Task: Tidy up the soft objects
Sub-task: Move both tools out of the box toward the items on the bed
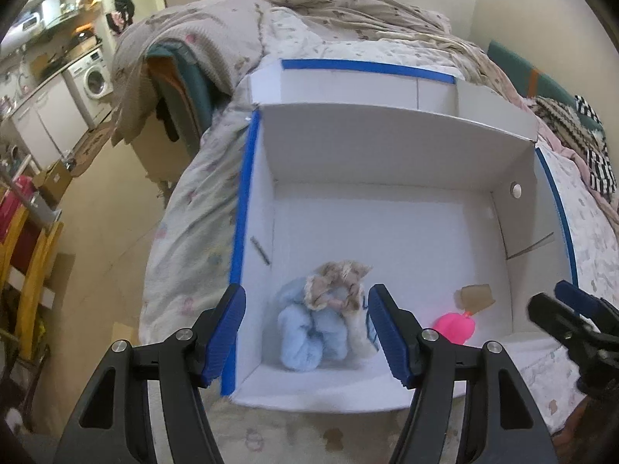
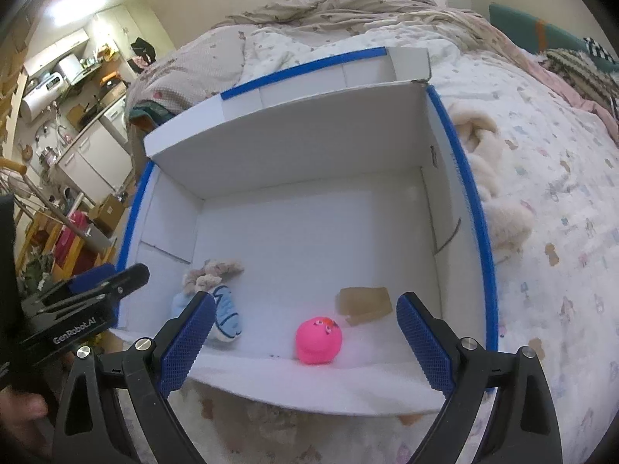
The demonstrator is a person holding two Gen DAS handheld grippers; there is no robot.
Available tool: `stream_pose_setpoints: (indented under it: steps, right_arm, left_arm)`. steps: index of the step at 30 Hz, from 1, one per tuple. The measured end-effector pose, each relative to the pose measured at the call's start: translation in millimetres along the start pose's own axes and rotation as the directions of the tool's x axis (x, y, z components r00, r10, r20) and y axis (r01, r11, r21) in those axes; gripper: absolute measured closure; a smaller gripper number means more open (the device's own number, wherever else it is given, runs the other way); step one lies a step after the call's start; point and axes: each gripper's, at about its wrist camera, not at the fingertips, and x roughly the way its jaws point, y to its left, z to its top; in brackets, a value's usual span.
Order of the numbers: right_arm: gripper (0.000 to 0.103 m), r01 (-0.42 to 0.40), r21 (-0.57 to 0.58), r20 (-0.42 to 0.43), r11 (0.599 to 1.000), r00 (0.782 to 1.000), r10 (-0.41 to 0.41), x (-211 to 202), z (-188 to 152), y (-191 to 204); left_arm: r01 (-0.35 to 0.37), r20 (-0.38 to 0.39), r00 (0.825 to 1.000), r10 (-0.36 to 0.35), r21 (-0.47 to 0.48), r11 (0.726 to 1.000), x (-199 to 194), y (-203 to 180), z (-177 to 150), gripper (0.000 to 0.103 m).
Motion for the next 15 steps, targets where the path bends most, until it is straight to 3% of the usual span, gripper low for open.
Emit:
stream_pose_setpoints:
  steps: [15]
  right_arm:
    - [0.002,0.011,0.045,0.008,0.999,1.0,-0.011,-33,-34,-8]
  left_arm:
    - [-0.016,-0.026,1.0,0.015,-0.034,0.999,-24,29,-41,0.04]
